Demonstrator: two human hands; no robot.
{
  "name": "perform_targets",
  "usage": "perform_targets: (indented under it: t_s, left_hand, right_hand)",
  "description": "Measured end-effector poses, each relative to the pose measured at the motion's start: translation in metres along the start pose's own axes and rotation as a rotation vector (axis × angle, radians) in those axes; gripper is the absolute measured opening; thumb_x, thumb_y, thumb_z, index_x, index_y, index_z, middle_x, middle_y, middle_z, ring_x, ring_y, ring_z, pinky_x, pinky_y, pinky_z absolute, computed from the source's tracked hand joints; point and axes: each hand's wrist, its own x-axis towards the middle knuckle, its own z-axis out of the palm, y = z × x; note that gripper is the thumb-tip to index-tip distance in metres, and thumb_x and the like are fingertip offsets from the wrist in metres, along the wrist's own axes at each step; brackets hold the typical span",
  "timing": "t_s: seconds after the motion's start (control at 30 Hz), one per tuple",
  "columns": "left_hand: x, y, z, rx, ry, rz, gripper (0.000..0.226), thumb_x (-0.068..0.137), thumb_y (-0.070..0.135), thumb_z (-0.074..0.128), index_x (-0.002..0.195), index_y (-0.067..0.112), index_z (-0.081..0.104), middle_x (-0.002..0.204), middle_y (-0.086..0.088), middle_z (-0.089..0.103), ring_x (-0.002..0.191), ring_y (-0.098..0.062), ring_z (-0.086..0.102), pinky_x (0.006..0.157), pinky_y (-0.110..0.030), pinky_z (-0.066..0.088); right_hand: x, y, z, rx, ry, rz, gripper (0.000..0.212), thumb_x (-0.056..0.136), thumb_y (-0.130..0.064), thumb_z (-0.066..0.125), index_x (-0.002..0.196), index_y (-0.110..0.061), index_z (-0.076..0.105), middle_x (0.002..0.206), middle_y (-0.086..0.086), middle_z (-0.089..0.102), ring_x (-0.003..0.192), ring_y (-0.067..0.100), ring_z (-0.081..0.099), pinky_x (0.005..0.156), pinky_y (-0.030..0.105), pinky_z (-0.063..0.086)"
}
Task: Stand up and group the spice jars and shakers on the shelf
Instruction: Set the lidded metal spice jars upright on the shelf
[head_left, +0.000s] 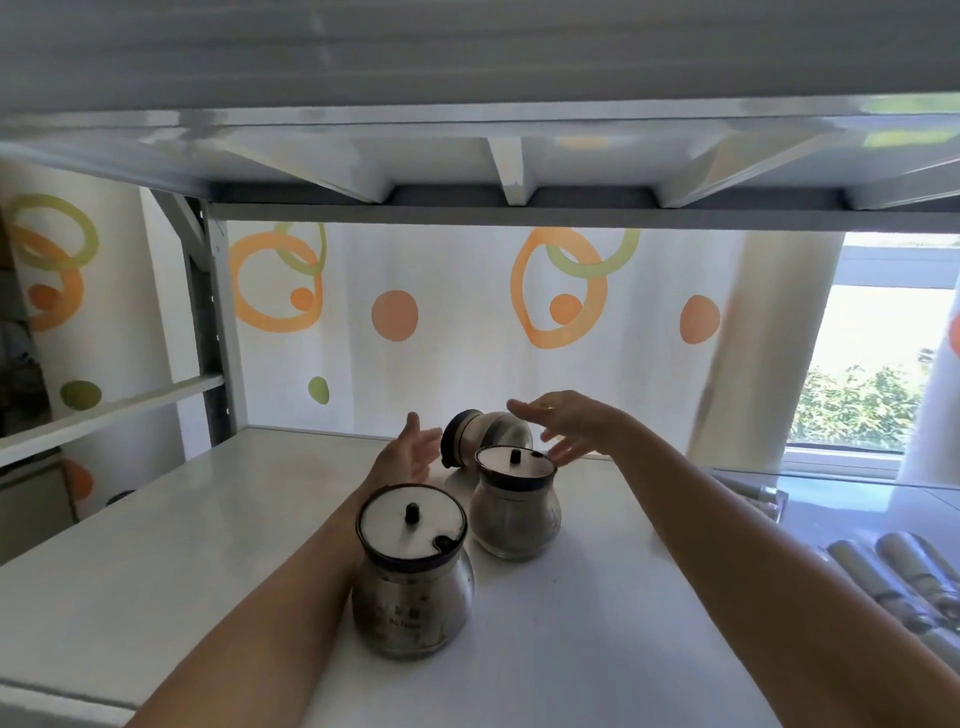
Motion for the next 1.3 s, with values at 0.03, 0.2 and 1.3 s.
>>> perform_targets:
  t_s: [0.03,0.2,1.3]
  left_hand:
    - [0.0,0.002,0.002,-0.001,-0.017,-0.009,0.064,0.101,0.044,0.009,0.14,0.004,0.039,0.143,-0.008,0.042,0.137,-0.019,0.033,0.109,-0.033,0.023]
    - [0.009,0.0,-0.002,0.012,-0.077,-0.023,0.066,0.099,0.048,0.006,0.139,0.011,0.042,0.147,-0.007,0.042,0.139,-0.024,0.033,0.113,-0.036,0.017]
    - [-0.012,0.086,0.005,0.582,-0.331,0.247,0.074,0.076,0.083,0.022,0.133,0.041,0.041,0.153,0.012,0.03,0.141,-0.004,0.024,0.119,-0.034,0.011]
  right_hand:
    - [0.003,-0.003,0.004,-0.049,-0.009,-0.021,0.064,0.083,-0.055,0.055,0.125,-0.007,0.051,0.114,0.016,0.055,0.093,0.028,0.061,0.076,0.034,0.056]
    - [0.02,0.0,0.017,-0.101,0.043,-0.113,0.055,0.076,-0.044,0.072,0.114,-0.005,0.062,0.093,0.005,0.059,0.08,0.017,0.06,0.056,0.019,0.05]
    - [-0.007,0.055,-0.018,-0.14,0.083,-0.109,0.066,0.078,-0.016,0.074,0.135,-0.006,0.042,0.135,0.011,0.047,0.113,0.022,0.049,0.094,0.024,0.038]
